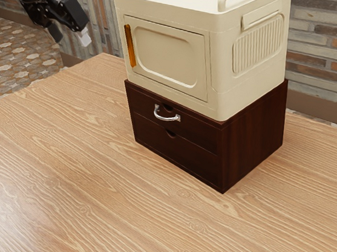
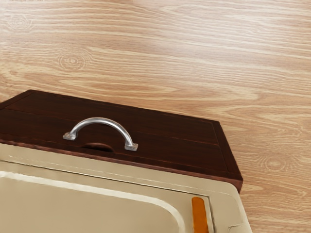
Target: Pull the drawer handle with one arm to open the drawer
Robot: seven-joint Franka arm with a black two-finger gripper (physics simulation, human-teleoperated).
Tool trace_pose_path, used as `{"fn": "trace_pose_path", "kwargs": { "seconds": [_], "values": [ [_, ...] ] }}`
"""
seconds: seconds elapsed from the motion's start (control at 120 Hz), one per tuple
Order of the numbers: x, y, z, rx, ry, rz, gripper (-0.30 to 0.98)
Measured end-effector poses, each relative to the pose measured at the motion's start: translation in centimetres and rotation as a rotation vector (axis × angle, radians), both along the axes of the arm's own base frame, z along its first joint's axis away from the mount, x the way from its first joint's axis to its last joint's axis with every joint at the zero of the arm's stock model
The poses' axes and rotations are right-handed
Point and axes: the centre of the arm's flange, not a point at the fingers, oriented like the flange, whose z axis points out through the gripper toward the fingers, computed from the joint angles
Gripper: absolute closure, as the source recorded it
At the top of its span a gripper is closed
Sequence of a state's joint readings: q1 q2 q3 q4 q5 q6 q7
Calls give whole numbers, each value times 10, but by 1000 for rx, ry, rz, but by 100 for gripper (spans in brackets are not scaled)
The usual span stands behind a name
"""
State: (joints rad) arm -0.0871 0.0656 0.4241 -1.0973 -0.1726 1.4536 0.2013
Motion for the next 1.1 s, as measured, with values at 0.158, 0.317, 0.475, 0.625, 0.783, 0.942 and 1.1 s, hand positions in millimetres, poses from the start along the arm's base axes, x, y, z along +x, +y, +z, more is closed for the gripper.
{"fn": "trace_pose_path", "kwargs": {
  "seconds": [0.158, 0.317, 0.475, 0.625, 0.783, 0.942, 1.1],
  "values": [
    [10, -60, 0, -43, 12, -143, 0],
    [10, -53, -23, -29, 132, -141, 0],
    [13, -56, -39, 6, 184, -187, 0],
    [-10, -106, -61, 121, 167, -362, 0],
    [-10, -110, -86, 255, 100, -454, 0],
    [-7, -105, -102, 337, 81, -556, 0],
    [5, -114, -127, 409, 31, -743, 0]
  ]
}}
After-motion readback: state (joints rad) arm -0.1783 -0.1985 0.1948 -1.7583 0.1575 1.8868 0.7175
